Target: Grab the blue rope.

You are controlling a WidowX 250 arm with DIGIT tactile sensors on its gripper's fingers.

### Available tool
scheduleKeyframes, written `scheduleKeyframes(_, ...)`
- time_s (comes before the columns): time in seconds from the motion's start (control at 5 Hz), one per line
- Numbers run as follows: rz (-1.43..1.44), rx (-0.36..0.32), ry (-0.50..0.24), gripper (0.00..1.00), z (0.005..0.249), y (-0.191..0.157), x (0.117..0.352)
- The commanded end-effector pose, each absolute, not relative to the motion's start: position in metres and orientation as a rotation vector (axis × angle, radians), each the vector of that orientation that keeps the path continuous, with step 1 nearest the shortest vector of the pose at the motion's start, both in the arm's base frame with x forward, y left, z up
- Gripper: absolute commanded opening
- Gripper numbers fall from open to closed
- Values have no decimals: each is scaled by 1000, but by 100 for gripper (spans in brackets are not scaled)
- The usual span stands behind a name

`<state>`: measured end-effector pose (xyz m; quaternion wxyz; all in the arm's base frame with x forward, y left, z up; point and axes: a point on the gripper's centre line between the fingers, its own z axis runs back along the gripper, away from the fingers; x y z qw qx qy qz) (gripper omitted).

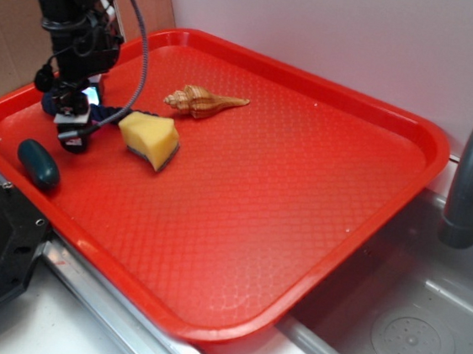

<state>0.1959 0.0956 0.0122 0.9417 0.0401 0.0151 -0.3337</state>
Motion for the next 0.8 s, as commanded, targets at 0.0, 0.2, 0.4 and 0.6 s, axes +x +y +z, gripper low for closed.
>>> scheduleKeyframes(0.0, -690, 79, 23, 0, 13, 79, 200)
scheduleKeyframes(0.2, -680, 49, 46, 0, 9, 83, 198)
scheduleKeyframes(0.4, -656, 26, 52, 0, 11, 85, 198)
scheduleKeyframes(0.6, -545, 77, 31, 0, 55, 84, 187)
